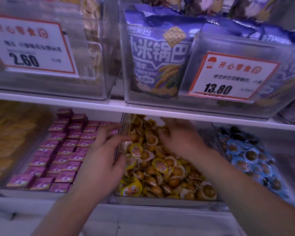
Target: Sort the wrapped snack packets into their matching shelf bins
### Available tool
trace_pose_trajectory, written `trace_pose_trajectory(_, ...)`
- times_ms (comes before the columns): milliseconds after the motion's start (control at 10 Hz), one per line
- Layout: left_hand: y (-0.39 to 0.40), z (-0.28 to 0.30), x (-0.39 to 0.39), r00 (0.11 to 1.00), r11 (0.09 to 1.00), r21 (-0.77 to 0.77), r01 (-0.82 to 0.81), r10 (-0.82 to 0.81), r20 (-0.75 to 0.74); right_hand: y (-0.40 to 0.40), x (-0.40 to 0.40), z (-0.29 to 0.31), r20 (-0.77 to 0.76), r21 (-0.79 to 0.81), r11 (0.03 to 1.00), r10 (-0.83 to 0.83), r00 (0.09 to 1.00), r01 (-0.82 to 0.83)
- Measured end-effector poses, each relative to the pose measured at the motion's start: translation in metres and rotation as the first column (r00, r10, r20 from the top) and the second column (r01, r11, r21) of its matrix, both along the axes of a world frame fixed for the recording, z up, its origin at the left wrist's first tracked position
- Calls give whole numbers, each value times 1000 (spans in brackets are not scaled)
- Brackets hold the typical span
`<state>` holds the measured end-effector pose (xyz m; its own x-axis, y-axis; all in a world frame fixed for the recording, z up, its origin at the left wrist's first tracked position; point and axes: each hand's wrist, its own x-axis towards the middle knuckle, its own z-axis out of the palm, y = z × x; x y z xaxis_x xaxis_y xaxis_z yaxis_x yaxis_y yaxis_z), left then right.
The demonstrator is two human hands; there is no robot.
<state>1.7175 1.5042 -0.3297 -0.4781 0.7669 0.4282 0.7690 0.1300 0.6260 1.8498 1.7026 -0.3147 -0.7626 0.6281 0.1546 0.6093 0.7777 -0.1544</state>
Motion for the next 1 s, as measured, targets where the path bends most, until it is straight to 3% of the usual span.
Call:
trace_pose_trajectory(100, 1, 0, 0, 1000, 1000, 17, 13, -13, 6, -70, -7, -21, -28, -237, 890, 395, 918, -390)
trace_pose_trajectory(200, 1, 0, -1, 1000, 1000, 24, 19, -19, 0, -75, -9, -43, 184, -283, 879, 443, 877, -385)
trace_pose_trajectory(300, 1, -2, -3, 1000, 1000, 20, 12, -12, -7, -35, 1, -37, 318, -44, 923, 377, 870, -383)
trace_pose_trajectory(400, 0, -2, -3, 1000, 1000, 8, 16, -16, -4, -9, 12, -24, 405, 102, 954, 219, 888, -281)
trace_pose_trajectory(500, 0, -1, -5, 1000, 1000, 20, -4, 4, -31, -6, 33, -10, 264, -84, 996, 15, 964, 8)
trace_pose_trajectory(600, 1, -1, -1, 990, 999, -5, -34, 33, -135, -30, 65, -20, 213, -279, 956, -32, 976, 93)
trace_pose_trajectory(700, 1, -1, 3, 971, 999, -16, -38, 34, -237, -55, 78, -33, 296, -404, 913, 68, 953, 60)
trace_pose_trajectory(800, 0, 7, 9, 965, 994, -83, -70, 46, -259, -56, 76, -17, 57, -486, 874, 28, 998, 4)
trace_pose_trajectory(900, -13, 18, 17, 963, 995, -77, -63, 41, -265, -64, 116, 18, -427, -349, 920, 16, 904, -181)
trace_pose_trajectory(1000, -41, 47, 20, 992, 991, 127, -52, 66, -111, -80, 202, 58, -713, -131, 975, 33, 700, -179)
